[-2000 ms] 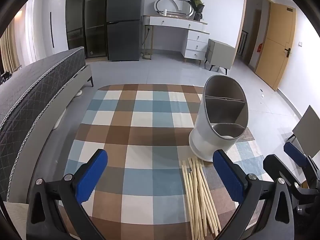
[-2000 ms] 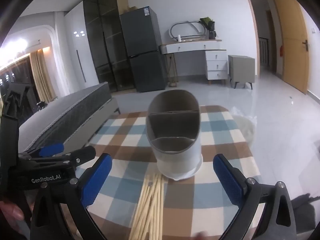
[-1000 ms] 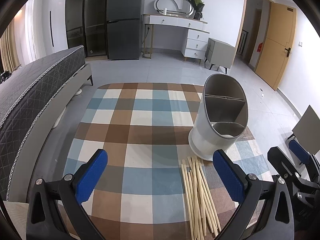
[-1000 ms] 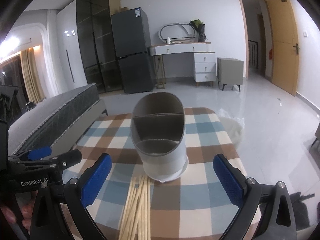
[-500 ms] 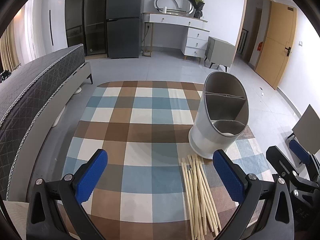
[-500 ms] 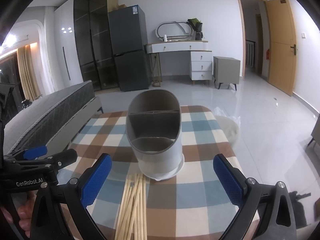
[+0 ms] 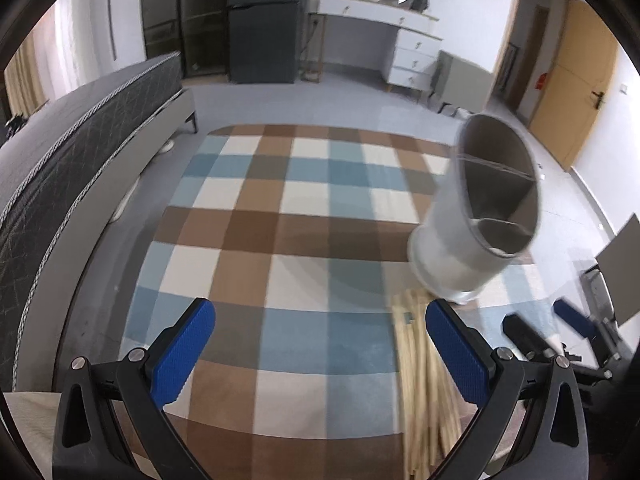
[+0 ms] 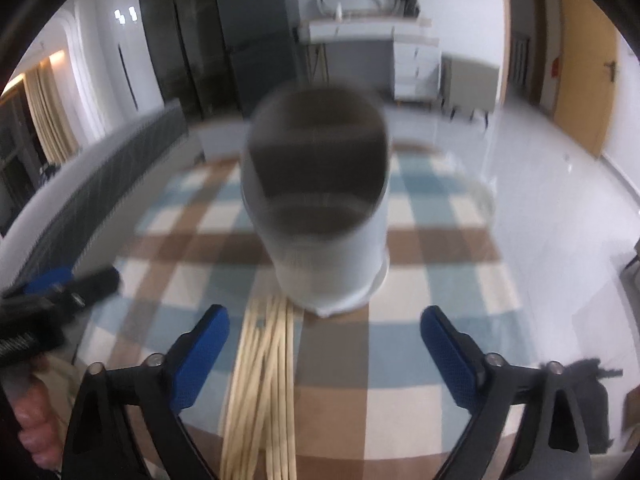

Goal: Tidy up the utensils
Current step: 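Lower both open grippers toward the wooden chopsticks beside the holder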

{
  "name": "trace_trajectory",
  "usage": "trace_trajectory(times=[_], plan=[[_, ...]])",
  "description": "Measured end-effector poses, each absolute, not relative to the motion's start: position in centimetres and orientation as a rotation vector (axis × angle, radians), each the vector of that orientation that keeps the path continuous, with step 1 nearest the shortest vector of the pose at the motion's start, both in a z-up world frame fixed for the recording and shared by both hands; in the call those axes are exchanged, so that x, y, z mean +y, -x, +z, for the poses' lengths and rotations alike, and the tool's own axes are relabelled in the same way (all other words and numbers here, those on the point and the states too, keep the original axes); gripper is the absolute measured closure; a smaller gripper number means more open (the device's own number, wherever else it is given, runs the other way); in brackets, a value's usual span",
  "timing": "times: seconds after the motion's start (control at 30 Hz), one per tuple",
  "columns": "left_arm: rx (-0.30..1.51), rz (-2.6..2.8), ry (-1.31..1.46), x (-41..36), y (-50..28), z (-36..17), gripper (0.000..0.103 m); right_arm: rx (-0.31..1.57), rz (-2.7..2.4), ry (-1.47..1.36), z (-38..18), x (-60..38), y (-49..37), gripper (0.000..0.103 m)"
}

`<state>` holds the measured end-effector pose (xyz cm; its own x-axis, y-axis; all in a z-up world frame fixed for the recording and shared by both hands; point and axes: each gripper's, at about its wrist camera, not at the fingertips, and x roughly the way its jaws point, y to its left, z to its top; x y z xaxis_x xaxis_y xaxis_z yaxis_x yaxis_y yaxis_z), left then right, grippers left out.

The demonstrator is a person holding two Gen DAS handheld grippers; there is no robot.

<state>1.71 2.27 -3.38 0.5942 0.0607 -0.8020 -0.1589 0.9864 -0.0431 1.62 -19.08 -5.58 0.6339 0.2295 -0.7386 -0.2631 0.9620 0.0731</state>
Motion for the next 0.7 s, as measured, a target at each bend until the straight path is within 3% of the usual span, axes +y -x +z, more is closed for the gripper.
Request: trace_trajectory(times=[0.23, 0.57, 0.7], plan=[[1.038, 0.146, 0.225, 4.4, -3.2, -5.8, 0.001, 1.080, 0.334, 0.043, -10.7, -17.7, -4.8, 0.047], [1.098, 0.123, 0.331, 5.7, -4.2, -7.9, 0.001, 1.156, 0.408, 0.164, -12.5, -14.2, -5.1, 0.060], [1.100, 0.123, 0.325, 5.8, -4.2, -8.1, 0.001, 1.126, 0.386, 0.252, -12.7, -12.8, -5.5, 0.072]])
